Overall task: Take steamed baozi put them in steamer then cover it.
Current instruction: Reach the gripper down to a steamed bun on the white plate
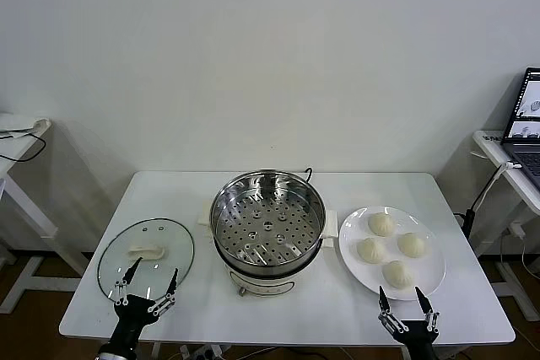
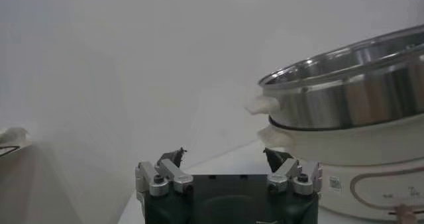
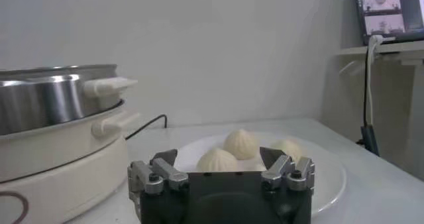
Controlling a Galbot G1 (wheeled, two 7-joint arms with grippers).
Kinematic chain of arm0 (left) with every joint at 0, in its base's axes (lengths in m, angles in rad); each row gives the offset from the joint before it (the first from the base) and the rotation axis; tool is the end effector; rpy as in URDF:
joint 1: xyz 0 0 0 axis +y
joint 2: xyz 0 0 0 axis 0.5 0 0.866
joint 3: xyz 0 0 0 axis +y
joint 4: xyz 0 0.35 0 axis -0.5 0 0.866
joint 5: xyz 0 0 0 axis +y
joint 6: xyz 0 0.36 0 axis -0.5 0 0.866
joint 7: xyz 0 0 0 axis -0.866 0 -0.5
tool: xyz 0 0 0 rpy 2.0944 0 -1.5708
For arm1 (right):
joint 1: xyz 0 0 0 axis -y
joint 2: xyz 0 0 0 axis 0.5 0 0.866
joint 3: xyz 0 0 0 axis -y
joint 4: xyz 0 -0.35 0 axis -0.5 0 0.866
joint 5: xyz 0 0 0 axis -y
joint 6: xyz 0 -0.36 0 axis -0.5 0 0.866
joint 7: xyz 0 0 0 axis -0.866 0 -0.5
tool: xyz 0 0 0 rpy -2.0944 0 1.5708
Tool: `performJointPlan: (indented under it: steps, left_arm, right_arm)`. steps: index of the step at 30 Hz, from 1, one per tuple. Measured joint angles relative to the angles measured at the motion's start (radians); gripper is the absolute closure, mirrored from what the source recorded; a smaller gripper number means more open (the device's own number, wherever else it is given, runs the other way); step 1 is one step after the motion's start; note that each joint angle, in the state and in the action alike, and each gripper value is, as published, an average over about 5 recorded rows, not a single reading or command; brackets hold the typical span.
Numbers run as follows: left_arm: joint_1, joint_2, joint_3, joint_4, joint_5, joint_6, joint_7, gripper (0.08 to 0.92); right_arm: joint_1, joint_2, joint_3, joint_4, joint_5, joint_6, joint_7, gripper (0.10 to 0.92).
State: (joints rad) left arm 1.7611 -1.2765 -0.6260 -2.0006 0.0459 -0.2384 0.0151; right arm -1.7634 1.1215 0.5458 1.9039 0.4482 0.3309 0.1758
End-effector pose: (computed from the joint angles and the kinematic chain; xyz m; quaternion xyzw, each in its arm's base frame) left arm 0.1271 0.0900 -0.3505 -0.0674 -0.9835 -0.1669 0.0159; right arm 0.1213 -0.1077 -0.3787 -0.0328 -0.9983 -0.0255 0.0399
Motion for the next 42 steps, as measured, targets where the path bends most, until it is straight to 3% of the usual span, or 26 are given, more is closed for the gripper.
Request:
performJointPlan:
  steps: [9, 15, 20, 25, 30, 42]
  left_arm:
    - [-0.005, -0.006, 0.003, -0.006, 0.008, -0.014, -0.005, 0.177]
    - [-0.007, -0.013, 0.011, -0.014, 0.015, -0.017, -0.007, 0.177]
    - [-0.006, -0.017, 0.009, -0.021, 0.017, -0.018, -0.01, 0.177]
    - [-0.008, -0.019, 0.004, -0.027, 0.017, -0.016, -0.012, 0.177]
    - [-0.009, -0.024, 0.003, -0.029, 0.018, -0.014, -0.014, 0.177]
    - [-0.003, -0.038, -0.011, -0.03, 0.017, -0.012, -0.022, 0.177]
  right_arm:
    - [0.192, -0.09, -0.004, -0.02, 0.069, -0.159, 0.072, 0.203]
    - [0.444, -0.204, -0.087, -0.146, 0.165, -0.248, 0.083, 0.203]
    - [0.669, -0.305, -0.21, -0.3, 0.228, -0.302, 0.005, 0.203]
    - [0.898, -0.401, -0.378, -0.465, 0.242, -0.346, -0.186, 0.203]
    - [1.145, -0.462, -0.583, -0.62, 0.181, -0.361, -0.468, 0.203]
    - [1.612, -0.461, -0.987, -0.883, -0.189, -0.328, -1.144, 0.203]
